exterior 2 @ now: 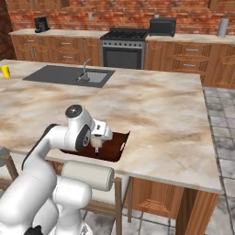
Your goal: Gather the onion and eggplant from the fridge and place them on a tray on the dining counter. Then gather the chicken drumstick and steak from the fridge and place them on the other tray.
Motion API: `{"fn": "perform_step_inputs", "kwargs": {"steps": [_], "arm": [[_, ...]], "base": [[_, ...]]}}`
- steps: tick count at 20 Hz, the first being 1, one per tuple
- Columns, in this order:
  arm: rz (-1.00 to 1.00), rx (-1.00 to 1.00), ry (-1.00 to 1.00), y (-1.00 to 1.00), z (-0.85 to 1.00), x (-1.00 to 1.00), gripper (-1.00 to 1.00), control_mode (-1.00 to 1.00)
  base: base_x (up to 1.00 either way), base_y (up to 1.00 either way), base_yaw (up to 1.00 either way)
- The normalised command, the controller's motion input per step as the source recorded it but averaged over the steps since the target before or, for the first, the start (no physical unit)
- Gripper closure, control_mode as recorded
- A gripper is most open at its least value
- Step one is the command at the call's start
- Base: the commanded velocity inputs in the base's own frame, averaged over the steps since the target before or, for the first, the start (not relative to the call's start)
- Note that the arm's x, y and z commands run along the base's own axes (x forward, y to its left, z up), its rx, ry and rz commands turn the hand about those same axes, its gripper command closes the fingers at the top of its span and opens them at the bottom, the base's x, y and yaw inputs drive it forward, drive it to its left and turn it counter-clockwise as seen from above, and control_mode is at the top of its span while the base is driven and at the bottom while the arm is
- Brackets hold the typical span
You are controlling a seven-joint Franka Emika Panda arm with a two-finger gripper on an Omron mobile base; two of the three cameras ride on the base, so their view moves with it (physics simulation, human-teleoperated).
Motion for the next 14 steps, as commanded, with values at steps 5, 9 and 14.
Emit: {"fn": "perform_step_inputs", "kwargs": {"steps": [5, 9, 14], "arm": [[0.01, 0.0, 0.02, -0.05, -0.33, 0.25, 1.0, -1.0], [0.0, 0.0, 0.02, 0.0, -0.32, 0.3, 1.0, -1.0], [0.0, 0.0, 0.0, -0.01, -0.3, 0.27, 1.0, -1.0]], "base": [[0.0, 0.0, 0.0], [0.0, 0.0, 0.0], [0.0, 0.0, 0.0]]}}
